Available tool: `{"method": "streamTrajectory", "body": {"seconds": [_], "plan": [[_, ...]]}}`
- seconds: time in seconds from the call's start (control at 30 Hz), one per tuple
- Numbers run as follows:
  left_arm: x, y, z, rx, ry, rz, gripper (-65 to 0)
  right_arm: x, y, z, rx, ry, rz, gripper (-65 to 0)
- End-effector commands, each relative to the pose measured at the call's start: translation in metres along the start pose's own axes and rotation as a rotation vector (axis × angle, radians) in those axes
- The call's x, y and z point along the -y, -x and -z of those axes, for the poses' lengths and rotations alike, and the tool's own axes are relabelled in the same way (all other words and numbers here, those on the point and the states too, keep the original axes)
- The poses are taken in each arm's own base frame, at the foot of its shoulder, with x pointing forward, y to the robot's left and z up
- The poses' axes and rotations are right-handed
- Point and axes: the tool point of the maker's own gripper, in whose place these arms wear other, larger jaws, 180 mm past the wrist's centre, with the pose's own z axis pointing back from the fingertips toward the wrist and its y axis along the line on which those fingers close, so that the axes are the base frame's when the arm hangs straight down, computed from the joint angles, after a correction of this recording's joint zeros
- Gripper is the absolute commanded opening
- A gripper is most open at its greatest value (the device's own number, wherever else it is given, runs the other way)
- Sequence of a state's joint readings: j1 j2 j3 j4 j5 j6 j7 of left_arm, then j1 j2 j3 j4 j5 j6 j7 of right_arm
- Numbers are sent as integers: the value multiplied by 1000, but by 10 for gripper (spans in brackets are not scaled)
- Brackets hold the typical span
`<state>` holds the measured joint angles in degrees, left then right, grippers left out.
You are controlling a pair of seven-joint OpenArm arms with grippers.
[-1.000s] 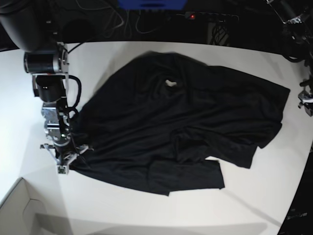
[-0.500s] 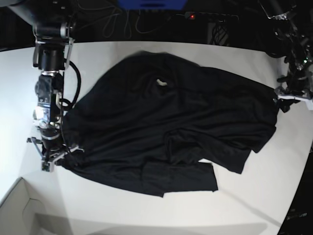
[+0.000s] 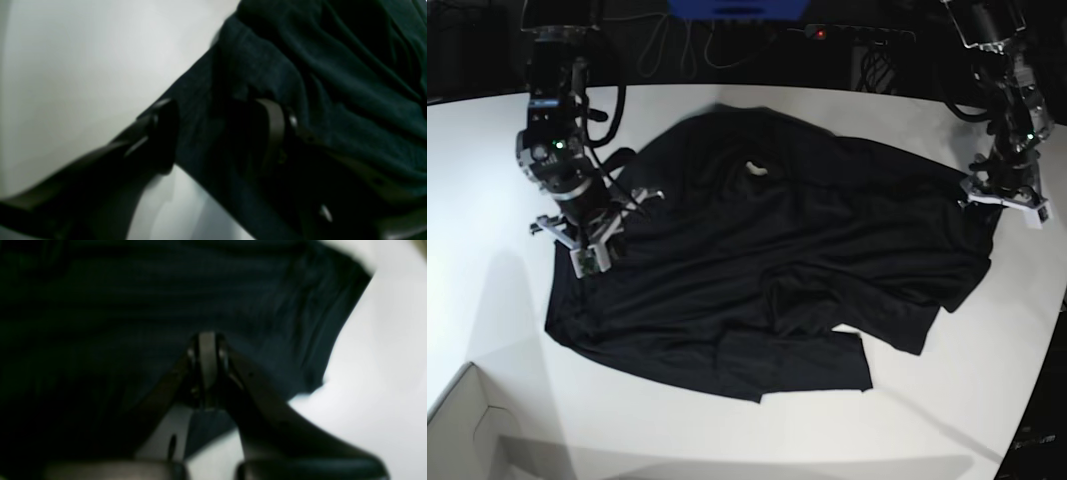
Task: Layout the t-shirt on the table in an organized manner, then fold the t-shirt properly
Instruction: 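Grasp the shirt's collar-side edge with both grippers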
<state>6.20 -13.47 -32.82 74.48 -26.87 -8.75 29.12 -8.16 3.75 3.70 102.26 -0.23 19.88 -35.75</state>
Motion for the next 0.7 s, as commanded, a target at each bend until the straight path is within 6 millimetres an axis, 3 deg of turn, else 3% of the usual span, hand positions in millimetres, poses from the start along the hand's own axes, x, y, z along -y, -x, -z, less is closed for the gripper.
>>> {"method": "streamTrajectory", "body": {"seconds": [0.0, 0.3, 0.53, 0.67], "plan": [[0, -16, -1, 40, 4, 9, -314, -4, -12, -7, 48, -17, -20, -650], [13, -15, 3, 46, 26, -19, -314, -29, 22, -37, -18, -91, -71, -650], [34, -41, -8, 133, 69, -25, -314, -34, 42, -47, -61, -102, -62, -650], [29, -53, -14, 173, 55, -46, -314, -35, 50, -50, -83, -104, -60, -650]]}}
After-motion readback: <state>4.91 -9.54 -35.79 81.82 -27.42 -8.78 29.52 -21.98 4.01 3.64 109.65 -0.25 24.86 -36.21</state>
